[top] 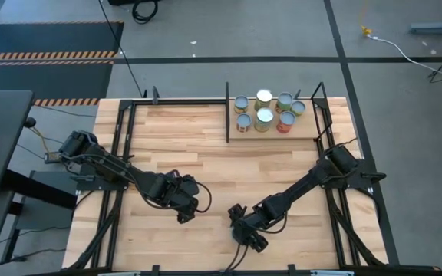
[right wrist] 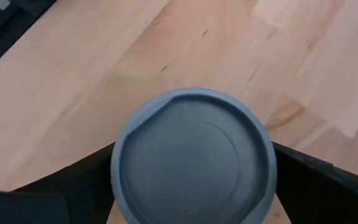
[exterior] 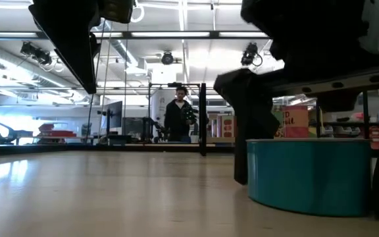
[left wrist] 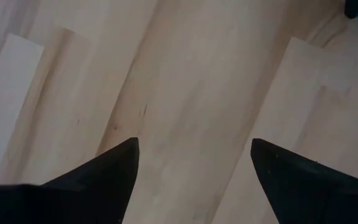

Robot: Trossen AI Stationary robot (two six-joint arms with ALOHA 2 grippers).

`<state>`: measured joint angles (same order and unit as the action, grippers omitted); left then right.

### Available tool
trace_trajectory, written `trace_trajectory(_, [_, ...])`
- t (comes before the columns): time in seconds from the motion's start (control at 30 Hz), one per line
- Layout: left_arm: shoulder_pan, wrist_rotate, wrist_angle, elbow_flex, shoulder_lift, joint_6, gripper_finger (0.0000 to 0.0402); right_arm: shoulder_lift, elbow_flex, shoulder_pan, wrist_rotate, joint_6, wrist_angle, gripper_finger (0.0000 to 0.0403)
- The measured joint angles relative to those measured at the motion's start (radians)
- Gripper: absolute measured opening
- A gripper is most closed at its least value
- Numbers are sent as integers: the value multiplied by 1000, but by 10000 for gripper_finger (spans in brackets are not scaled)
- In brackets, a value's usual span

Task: Pick and place cans onto a shelf
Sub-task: Put the green can on the shelf

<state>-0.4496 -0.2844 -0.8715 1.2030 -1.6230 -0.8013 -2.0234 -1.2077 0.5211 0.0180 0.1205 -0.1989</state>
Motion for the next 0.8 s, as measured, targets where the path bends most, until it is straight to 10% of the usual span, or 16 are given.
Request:
trace_trajectory(0.47, [11,-39,-77,0,67,60,302,14,-10,-2,29,-120,-23,318])
trace_trajectory(0.8, [147,-151,-147,1,280,291,279,246,-118,-49,10,-306,-534,292])
